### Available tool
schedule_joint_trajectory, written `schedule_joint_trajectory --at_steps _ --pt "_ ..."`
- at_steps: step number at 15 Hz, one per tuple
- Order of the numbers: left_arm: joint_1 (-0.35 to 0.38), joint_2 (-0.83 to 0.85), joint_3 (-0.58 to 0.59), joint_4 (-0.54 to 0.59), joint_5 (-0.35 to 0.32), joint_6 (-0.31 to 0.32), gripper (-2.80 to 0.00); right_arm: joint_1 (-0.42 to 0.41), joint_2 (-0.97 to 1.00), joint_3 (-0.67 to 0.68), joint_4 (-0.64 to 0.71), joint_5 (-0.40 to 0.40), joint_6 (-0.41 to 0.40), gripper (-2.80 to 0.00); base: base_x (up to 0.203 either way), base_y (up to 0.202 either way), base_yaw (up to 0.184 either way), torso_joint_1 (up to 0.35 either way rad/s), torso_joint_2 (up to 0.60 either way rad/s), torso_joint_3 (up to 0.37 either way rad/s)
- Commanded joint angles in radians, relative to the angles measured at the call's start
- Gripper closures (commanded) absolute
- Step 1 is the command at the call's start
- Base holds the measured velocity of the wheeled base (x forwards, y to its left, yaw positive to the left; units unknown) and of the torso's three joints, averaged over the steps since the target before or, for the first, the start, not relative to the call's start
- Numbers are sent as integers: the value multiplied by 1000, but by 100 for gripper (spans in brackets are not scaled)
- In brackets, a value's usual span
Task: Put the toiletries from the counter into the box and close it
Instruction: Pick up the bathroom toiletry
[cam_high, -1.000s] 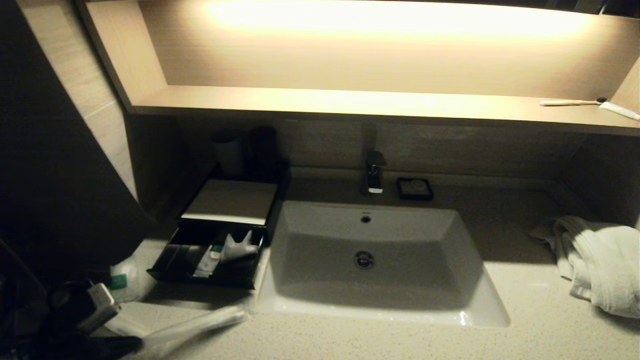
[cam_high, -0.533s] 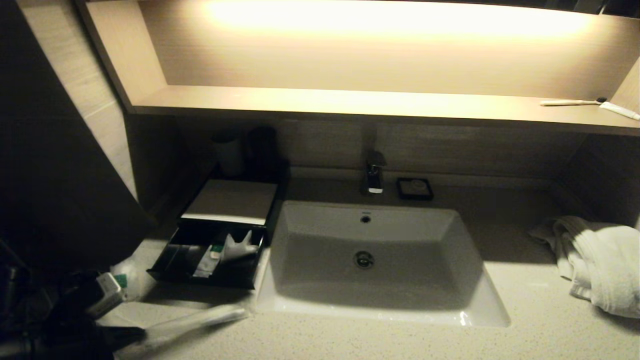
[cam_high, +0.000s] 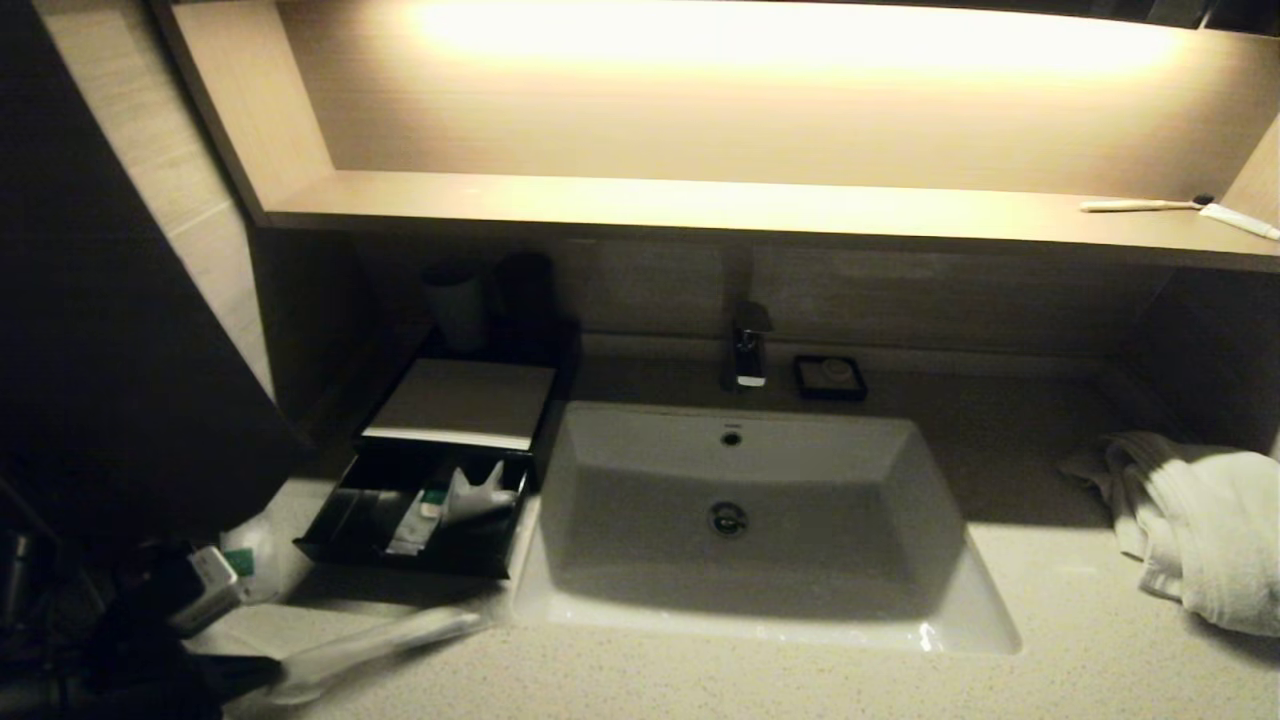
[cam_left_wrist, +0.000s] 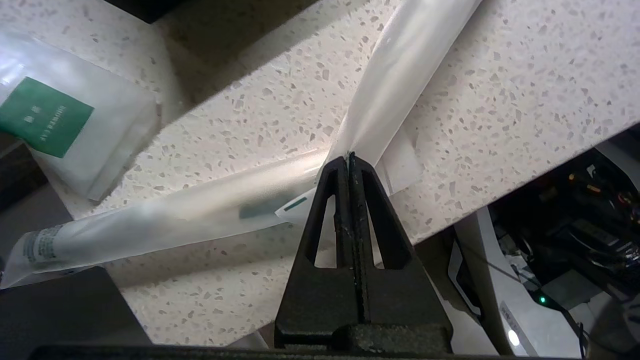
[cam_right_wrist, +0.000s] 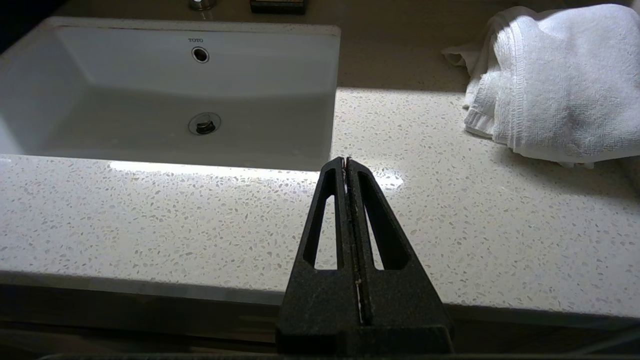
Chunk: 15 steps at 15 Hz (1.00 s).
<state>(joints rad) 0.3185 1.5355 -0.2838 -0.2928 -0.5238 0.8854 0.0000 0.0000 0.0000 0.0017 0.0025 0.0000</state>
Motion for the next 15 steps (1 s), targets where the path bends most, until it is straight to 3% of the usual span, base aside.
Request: schedule_joint_trajectory --at_steps 1,6,7,15 --pt "-1 6 1 -2 -4 20 0 0 0 0 0 1 0 0 0 0 0 0 0 0" --pt "-1 12 15 -2 -10 50 0 0 0 0 0 0 0 0 0 0 0 0 0 0" --pt "-1 12 16 0 -10 51 -280 0 0 0 0 1 0 0 0 0 0 0 0 0" --pt "-2 12 46 -1 -18 118 -280 0 0 0 0 1 0 0 0 0 0 0 0 0"
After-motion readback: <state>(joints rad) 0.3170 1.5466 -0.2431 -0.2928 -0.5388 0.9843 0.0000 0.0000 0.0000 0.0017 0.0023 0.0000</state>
